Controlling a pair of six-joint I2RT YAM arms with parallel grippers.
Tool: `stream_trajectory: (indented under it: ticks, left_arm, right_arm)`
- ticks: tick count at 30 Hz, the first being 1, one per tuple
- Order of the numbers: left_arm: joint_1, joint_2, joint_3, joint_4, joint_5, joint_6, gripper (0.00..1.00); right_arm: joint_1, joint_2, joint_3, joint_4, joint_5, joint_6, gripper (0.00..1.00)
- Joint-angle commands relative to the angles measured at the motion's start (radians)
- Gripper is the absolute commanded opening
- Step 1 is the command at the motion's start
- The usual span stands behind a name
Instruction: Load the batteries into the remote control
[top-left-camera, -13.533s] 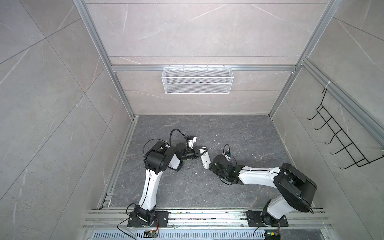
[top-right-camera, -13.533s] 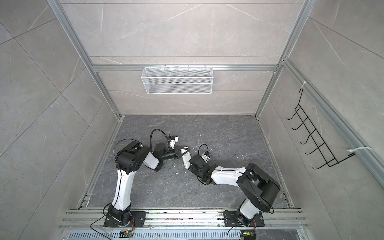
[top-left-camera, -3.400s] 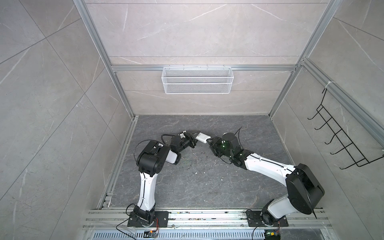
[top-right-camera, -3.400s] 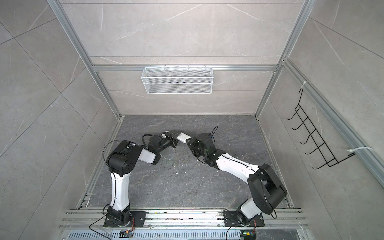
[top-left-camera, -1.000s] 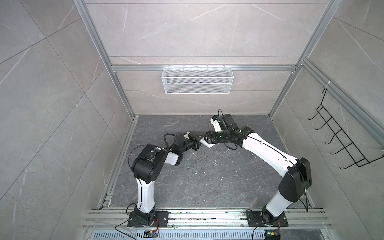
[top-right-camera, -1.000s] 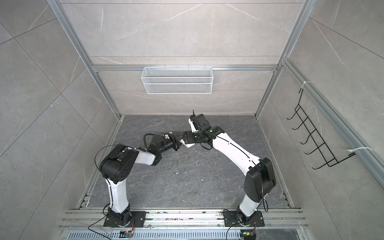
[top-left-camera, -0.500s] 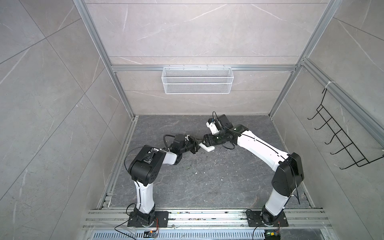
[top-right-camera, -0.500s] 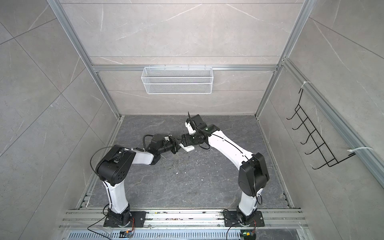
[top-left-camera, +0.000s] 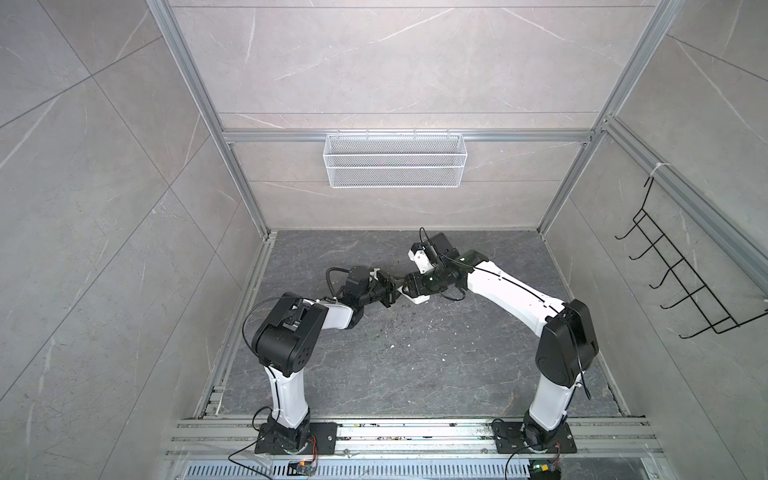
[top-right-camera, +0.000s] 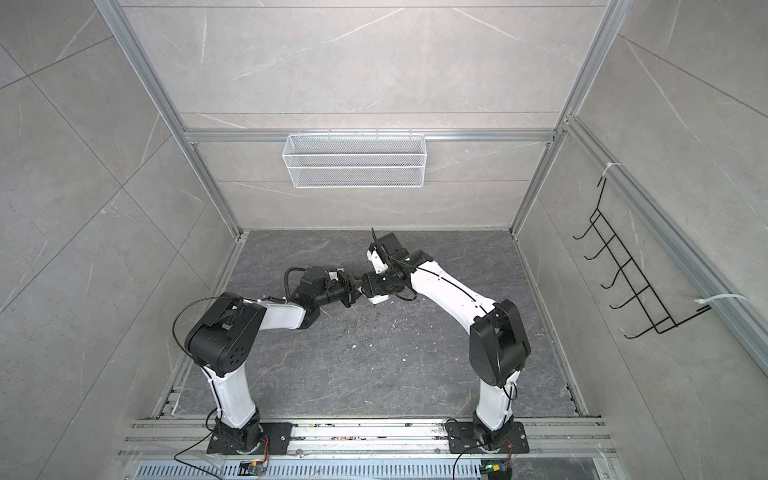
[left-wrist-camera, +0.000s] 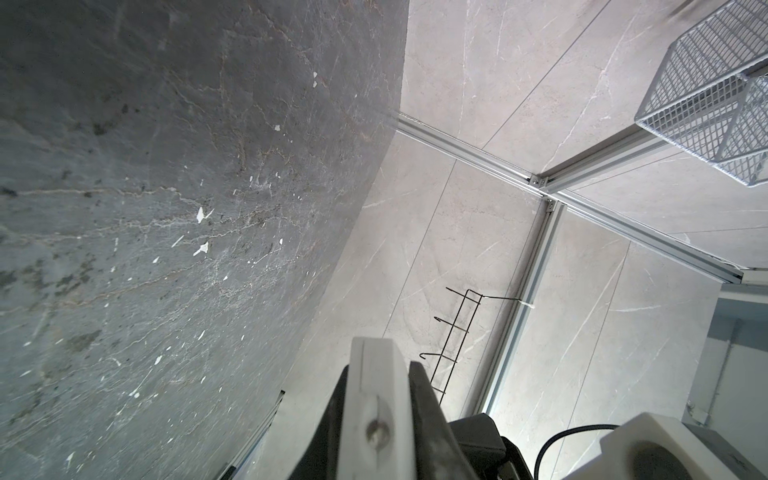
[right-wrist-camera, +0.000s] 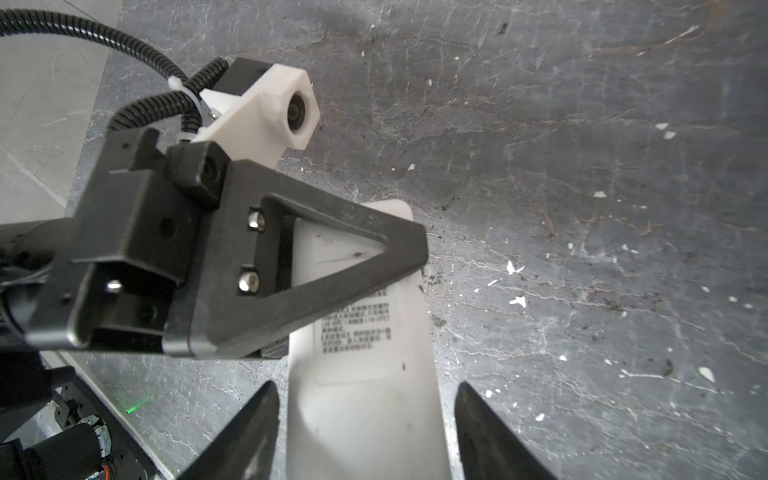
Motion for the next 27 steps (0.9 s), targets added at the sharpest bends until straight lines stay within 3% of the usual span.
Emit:
stream_trajectory:
  ticks: [1,20,27]
  left_arm:
    - [0.008,-0.047,0.024,0.026,0.029,0.025,0.04]
    - [0.008,-0.033,0.030,0.059,0.032,0.006,0.04]
    - [0.008,-0.037,0.029,0.045,0.036,0.018,0.04]
  right_arm:
    - [0.013,0.015,0.012,0.013,-0.024,0.001,0.64]
    - [0.020,0.045,0.004,0.039,-0.056,0.010,0.65]
    - [0.021,0.048,0.001,0.054,-0.066,0.015,0.55]
